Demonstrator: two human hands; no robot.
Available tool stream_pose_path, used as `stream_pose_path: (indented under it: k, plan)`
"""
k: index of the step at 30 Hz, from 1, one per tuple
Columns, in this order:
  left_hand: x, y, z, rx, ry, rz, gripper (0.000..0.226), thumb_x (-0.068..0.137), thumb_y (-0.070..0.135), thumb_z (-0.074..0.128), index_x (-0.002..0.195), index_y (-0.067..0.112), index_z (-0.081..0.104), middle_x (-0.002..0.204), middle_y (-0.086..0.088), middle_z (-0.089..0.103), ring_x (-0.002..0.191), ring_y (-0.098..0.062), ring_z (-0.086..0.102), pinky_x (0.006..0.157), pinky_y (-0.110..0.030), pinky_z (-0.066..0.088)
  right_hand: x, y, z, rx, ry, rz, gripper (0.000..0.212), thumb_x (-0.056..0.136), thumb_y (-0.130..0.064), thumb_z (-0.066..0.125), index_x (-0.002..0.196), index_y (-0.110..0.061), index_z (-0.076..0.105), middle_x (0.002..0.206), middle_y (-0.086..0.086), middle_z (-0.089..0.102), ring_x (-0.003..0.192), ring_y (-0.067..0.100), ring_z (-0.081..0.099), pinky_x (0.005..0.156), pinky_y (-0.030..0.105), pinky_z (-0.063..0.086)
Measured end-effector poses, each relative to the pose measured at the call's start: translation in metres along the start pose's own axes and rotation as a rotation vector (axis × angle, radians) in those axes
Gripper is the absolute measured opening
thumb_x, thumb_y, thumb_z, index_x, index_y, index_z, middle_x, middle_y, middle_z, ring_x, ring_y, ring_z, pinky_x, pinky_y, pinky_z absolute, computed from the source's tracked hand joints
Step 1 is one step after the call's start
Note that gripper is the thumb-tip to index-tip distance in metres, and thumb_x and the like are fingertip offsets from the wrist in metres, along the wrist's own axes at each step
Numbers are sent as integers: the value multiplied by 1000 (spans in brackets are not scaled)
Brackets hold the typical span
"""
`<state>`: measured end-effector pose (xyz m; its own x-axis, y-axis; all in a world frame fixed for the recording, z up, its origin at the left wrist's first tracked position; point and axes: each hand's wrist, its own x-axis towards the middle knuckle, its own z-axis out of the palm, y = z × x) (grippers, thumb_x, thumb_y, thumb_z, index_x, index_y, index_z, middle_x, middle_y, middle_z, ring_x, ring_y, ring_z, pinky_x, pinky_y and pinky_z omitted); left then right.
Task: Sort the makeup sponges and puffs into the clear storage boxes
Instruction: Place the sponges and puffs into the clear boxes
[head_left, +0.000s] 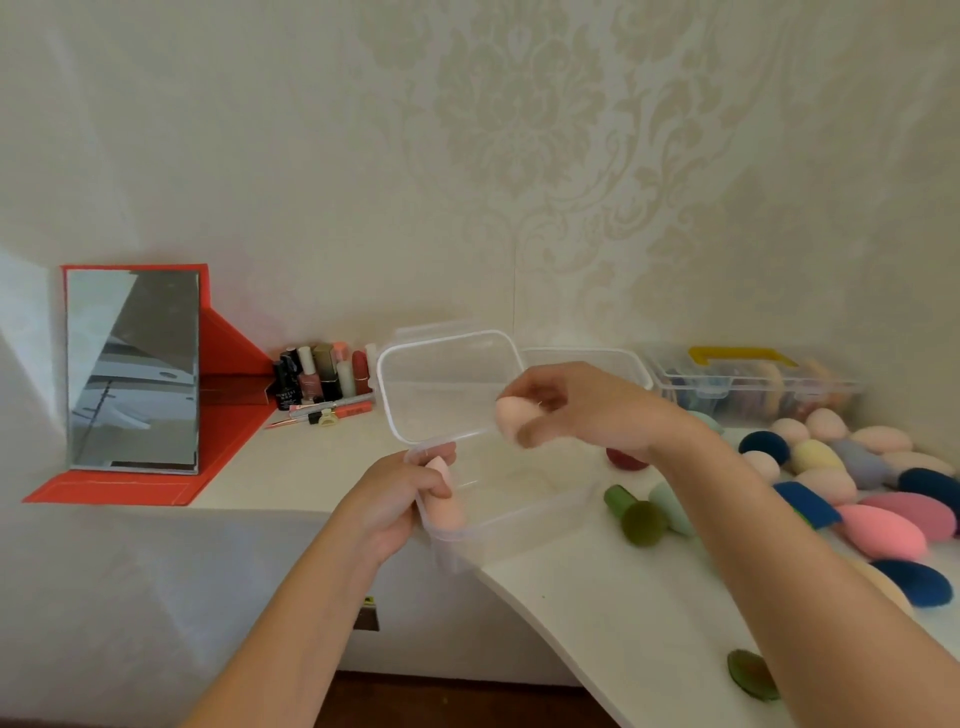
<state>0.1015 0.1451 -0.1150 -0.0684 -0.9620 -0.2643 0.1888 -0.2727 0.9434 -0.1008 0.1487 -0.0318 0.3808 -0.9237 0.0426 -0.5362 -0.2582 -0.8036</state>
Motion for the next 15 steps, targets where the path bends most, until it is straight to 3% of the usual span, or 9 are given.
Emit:
stream_pose_path:
  k: [3, 6, 10, 13, 15]
  plan:
    - [-2, -5, 11, 50, -56, 16, 50, 54, -6, 57, 102, 3, 69, 112, -17, 64, 97, -27, 60, 77, -32, 46, -1, 0, 15, 42, -267, -49, 36, 74, -8, 77, 104, -23, 62, 106, 3, 67, 87, 13, 63, 90, 30, 47]
    - [-3, -6, 20, 22, -79, 45, 49, 55, -6, 57, 102, -3, 67, 111, -17, 66, 95, -28, 65, 70, -31, 52, 1, 6, 22, 10, -390, -78, 30, 78, -13, 75, 103, -27, 67, 107, -3, 66, 95, 8, 61, 96, 29, 45]
    - [-6, -6, 30, 21, -144, 57, 43, 59, -3, 59, 101, -7, 67, 106, -23, 67, 93, -31, 67, 69, -33, 55, 3, 15, 22, 149, -411, -46, 23, 83, -9, 70, 103, -20, 69, 103, 4, 68, 92, 10, 59, 81, 25, 46]
    - [1, -7, 35, -27, -74, 37, 35, 71, -19, 45, 95, -4, 66, 111, -20, 64, 94, -31, 64, 81, -39, 52, 4, 23, 19, 174, -418, 8, 24, 80, -2, 70, 99, -16, 66, 98, 0, 66, 89, 10, 64, 76, 22, 53]
    - [5, -7, 39, -51, -63, 43, 41, 72, -22, 37, 93, -3, 66, 109, -20, 64, 91, -28, 64, 77, -34, 52, 4, 26, 19, 81, -396, -4, 26, 79, -1, 72, 93, -22, 64, 96, -6, 65, 87, 5, 62, 78, 20, 51]
